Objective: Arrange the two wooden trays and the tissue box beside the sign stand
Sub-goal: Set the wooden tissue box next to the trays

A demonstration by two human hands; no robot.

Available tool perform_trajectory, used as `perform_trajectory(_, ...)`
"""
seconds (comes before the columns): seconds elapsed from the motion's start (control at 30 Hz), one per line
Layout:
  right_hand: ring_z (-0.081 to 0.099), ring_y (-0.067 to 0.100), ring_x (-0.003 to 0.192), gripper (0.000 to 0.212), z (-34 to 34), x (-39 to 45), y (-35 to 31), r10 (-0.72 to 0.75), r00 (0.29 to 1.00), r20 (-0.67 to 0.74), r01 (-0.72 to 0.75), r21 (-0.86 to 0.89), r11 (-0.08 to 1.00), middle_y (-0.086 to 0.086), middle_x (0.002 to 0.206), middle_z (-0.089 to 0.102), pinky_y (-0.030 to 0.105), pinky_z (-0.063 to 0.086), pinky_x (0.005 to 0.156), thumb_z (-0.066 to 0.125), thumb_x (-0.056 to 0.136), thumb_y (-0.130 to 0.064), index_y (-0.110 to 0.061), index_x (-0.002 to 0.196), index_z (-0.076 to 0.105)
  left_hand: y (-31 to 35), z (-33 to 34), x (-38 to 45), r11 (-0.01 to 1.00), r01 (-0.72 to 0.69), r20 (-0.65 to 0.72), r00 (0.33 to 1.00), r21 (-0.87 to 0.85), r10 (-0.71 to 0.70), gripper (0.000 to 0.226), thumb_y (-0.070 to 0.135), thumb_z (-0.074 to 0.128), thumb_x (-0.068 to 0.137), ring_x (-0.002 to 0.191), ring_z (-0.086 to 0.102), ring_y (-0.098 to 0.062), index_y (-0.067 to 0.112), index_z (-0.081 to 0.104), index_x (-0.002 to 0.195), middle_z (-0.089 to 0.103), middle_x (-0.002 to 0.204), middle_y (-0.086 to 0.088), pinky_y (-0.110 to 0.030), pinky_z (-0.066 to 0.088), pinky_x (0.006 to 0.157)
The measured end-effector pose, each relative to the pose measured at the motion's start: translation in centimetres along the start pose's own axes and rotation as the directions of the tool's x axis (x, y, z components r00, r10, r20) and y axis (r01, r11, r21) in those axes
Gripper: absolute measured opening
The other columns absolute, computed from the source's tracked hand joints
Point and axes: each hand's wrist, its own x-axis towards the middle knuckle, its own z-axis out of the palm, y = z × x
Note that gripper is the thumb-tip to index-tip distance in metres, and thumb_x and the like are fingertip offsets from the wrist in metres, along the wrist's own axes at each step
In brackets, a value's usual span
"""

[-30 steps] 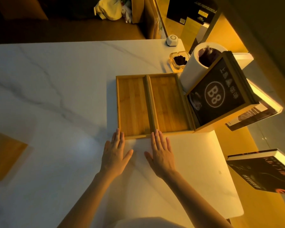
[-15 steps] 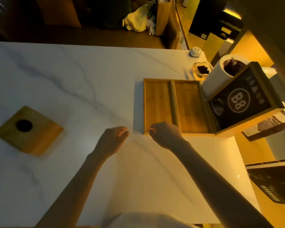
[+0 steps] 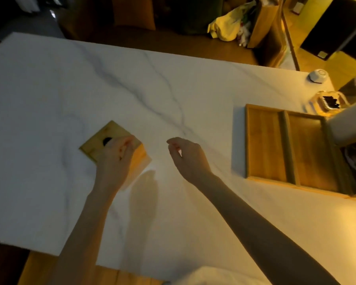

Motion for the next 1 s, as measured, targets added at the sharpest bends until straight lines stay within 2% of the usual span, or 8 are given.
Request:
perform_trajectory(0.1, 0.046, 0.023, 0.125, 0.042, 3.4, 0.9, -0.8, 0.092, 0.988, 0.123, -0.113, 0.171, 0.979, 0.009, 0.138, 0.049, 0.034, 0.034, 0.104, 0.04, 0.095, -0.022, -0.015, 0.136, 0.036, -3.8, -1.0, 1.1, 0.99, 0.047, -0.053, 0.998, 0.13, -0.04, 0.037, 0.021, 0.042, 0.092, 0.119, 0.044, -0.03, 0.008, 0.044, 0.127, 0.044, 0.137, -0.018, -0.037, 0.039, 0.09)
perform_trajectory(0.17, 0.026, 0.02, 0.138, 0.053, 5.1, 1.4, -1.2, 0.138, 0.955, 0.261, -0.204, 0.243, 0.948, 0.004, 0.152, 0.027, 0.033, 0.021, 0.111, 0.037, 0.096, -0.028, -0.019, 0.144, 0.015, -6.3, -1.2, 1.7, 0.98, 0.082, -0.038, 0.996, 0.182, -0.076, 0.047, 0.029, 0.041, 0.091, 0.138, 0.021, -0.03, 0.011, 0.033, 0.134, 0.024, 0.15, -0.016, -0.045, 0.025, 0.109)
perform_trajectory(0.27, 0.009, 0.018, 0.143, 0.063, 7.0, 2.2, -1.8, 0.204, 0.894, 0.399, -0.339, 0.307, 0.889, -0.002, 0.157, 0.005, 0.036, 0.01, 0.115, 0.036, 0.096, -0.037, -0.021, 0.145, -0.002, -8.9, -1.2, 2.1, 0.959, 0.157, -0.036, 0.988, 0.234, -0.153, 0.066, 0.034, 0.047, 0.087, 0.142, 0.003, -0.034, 0.006, 0.017, 0.139, 0.006, 0.153, -0.021, -0.05, 0.013, 0.113)
perform_trajectory(0.4, 0.014, 0.022, 0.142, 0.069, 7.8, 2.8, -2.9, 0.26, 0.845, 0.467, -0.443, 0.34, 0.83, 0.002, 0.156, 0.01, 0.038, 0.016, 0.114, 0.039, 0.094, -0.042, -0.016, 0.145, 0.001, -10.3, -1.0, 2.4, 0.938, 0.343, -0.036, 0.939, 0.049, -0.342, 0.096, 0.036, 0.063, 0.078, 0.143, -0.003, -0.028, 0.007, -0.004, 0.141, -0.005, 0.154, -0.017, -0.041, 0.007, 0.115)
perform_trajectory(0.5, 0.038, 0.031, 0.127, 0.054, 7.4, 3.0, -3.6, 0.262, 0.851, 0.454, -0.425, 0.303, 0.853, 0.014, 0.144, 0.037, 0.039, 0.033, 0.101, 0.042, 0.095, -0.032, -0.007, 0.138, 0.022, -11.0, -1.0, 2.7, 0.851, 0.492, 0.039, 0.869, -0.183, -0.494, 0.107, 0.043, 0.069, 0.07, 0.142, 0.012, -0.024, 0.015, -0.005, 0.141, 0.008, 0.155, -0.008, -0.041, 0.017, 0.115)
perform_trajectory(0.63, 0.05, 0.033, 0.113, 0.043, 7.6, 3.2, -4.0, 0.285, 0.877, 0.386, -0.4, 0.261, 0.878, 0.018, 0.127, 0.052, 0.042, 0.041, 0.09, 0.045, 0.094, -0.03, -0.004, 0.127, 0.037, -11.4, -1.3, 2.4, 0.813, 0.495, 0.092, 0.866, -0.306, -0.492, 0.081, 0.052, 0.073, 0.058, 0.121, 0.047, -0.018, 0.027, 0.036, 0.126, 0.049, 0.129, 0.005, -0.043, 0.042, 0.101)
perform_trajectory(0.77, 0.053, 0.025, 0.08, 0.035, 8.4, 3.0, -3.8, 0.285, 0.894, 0.345, -0.384, 0.265, 0.884, 0.013, 0.1, 0.057, 0.031, 0.041, 0.06, 0.048, 0.092, -0.033, -0.004, 0.111, 0.044, -11.1, -1.4, 2.3, 0.795, 0.455, 0.103, 0.885, -0.401, -0.455, 0.057, 0.03, 0.072, 0.072, 0.119, 0.05, -0.018, 0.022, 0.044, 0.121, 0.053, 0.129, -0.001, -0.044, 0.043, 0.102)
perform_trajectory(1.0, 0.049, 0.021, 0.075, 0.032, 5.9, 2.5, -2.7, 0.309, 0.929, 0.203, -0.361, 0.316, 0.877, 0.013, 0.095, 0.058, 0.031, 0.038, 0.059, 0.053, 0.089, -0.031, -0.003, 0.103, 0.049, -8.5, -0.6, 1.4, 0.861, 0.371, 0.111, 0.928, -0.349, -0.355, 0.055, 0.039, 0.065, 0.071, 0.121, 0.048, -0.019, 0.025, 0.047, 0.12, 0.054, 0.129, 0.0, -0.044, 0.04, 0.105)
